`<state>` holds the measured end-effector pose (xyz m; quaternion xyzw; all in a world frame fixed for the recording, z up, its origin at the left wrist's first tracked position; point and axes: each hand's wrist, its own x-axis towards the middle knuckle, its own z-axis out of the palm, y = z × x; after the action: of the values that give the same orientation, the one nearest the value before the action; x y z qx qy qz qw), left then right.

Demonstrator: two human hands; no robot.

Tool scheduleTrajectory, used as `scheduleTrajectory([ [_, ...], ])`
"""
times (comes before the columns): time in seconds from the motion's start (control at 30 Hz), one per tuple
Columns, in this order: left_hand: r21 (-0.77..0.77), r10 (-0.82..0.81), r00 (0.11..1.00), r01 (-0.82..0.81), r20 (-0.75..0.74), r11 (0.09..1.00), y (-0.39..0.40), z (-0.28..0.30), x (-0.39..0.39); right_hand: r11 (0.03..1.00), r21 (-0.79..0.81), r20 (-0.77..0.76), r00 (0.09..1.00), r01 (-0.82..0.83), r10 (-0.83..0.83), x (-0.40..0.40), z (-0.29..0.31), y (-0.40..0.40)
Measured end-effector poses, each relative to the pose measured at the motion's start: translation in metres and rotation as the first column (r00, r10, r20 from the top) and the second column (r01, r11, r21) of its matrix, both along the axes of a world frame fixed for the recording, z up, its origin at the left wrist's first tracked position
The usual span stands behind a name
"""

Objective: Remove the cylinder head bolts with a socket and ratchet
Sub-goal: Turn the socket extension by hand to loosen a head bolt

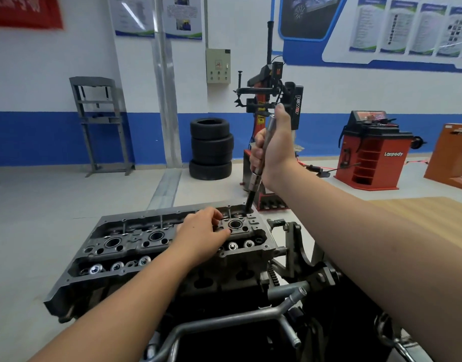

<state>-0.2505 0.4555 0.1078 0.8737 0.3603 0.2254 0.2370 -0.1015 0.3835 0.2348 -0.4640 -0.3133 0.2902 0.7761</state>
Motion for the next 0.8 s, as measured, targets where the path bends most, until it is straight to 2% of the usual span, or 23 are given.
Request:
scheduleTrajectory([
  [0.13, 0.132, 0.057, 0.994, -0.044, -0.097, 0.99, 0.003, -0.007, 0.007, 0.998, -0.057, 0.071, 0.997, 0.034, -0.03, -0.001, -0.001, 0.026],
  [0.3, 0.148, 0.054, 0.994, -0.04, -0.091, 0.988, 0.008, -0.012, 0.01, 0.992, -0.12, 0.08, 0.996, 0.04, -0.031, 0.007, -0.007, 0.047],
  [0.43, 0.166, 0.05, 0.994, -0.034, -0.092, 0.986, 0.009, -0.014, 0.011, 0.965, -0.26, 0.111, 0.994, 0.044, -0.015, 0.013, -0.018, 0.054],
  [0.8, 0.181, 0.036, 0.996, -0.021, -0.082, 0.983, 0.01, -0.017, 0.012, 0.979, -0.202, 0.052, 0.998, -0.013, 0.024, 0.024, -0.023, 0.045],
])
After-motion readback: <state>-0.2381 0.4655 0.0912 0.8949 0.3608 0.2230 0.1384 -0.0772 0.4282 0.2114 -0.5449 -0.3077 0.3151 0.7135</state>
